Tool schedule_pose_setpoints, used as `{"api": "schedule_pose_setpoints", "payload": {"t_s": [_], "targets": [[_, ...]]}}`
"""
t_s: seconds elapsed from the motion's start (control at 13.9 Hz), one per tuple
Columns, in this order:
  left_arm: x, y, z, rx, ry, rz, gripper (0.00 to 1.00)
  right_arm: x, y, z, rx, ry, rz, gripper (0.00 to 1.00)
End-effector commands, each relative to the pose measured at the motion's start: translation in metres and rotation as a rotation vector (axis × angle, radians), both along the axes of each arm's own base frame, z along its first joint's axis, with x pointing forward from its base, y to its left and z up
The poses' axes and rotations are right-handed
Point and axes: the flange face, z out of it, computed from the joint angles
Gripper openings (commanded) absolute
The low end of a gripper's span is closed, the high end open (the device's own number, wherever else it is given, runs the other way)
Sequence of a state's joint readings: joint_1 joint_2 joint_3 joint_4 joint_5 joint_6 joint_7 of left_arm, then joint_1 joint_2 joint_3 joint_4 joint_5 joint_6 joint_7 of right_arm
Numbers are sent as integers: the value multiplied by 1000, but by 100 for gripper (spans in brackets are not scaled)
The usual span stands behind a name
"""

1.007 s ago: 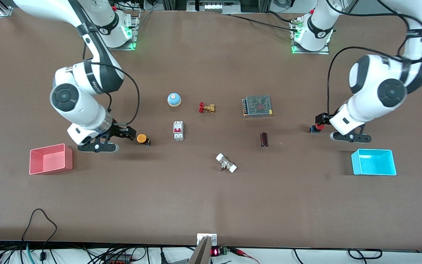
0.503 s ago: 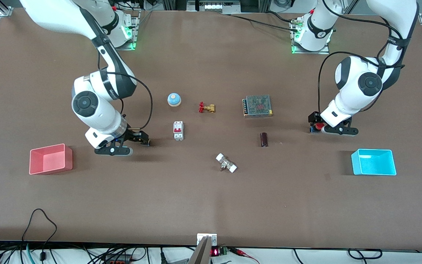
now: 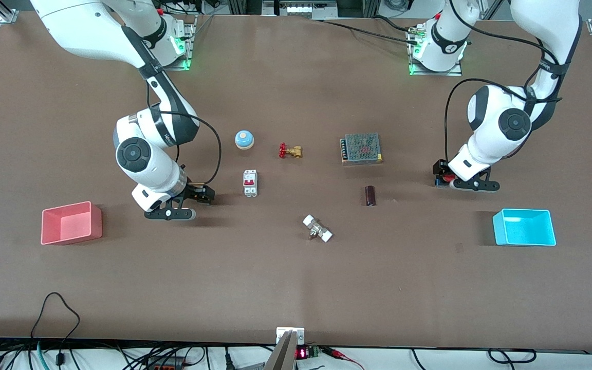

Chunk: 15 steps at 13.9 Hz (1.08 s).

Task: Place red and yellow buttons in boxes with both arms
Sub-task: 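Lower and close both grippers on the yellow and red buttons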

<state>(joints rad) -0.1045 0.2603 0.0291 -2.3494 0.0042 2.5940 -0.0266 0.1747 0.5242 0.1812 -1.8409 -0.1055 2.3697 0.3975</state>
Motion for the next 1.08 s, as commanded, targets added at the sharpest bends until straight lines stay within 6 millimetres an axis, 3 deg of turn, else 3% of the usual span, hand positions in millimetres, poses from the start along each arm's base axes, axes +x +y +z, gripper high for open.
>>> {"api": "schedule_pose_setpoints", "payload": {"t_s": [0.0,0.22,0.5,0.65,0.86,1.01], "targets": [[1,-1,1,12,-13,17,58,-6,4,-8,-19,1,3,100],[2,-4,7,10,-20,15,47,-9,7,-16,-22,15,9,100],[7,-4,18,8,-43,16,43,-13,12,-25,-24,28,22,84],[10,-4,32,8,-52,10,41,-15,15,-27,-26,32,31,77],[29,-3,57,16,4,5,39,-15,14,-28,-27,35,34,54],[42,-4,77,23,51,6,38,-14,14,-27,-27,35,34,47]]}}
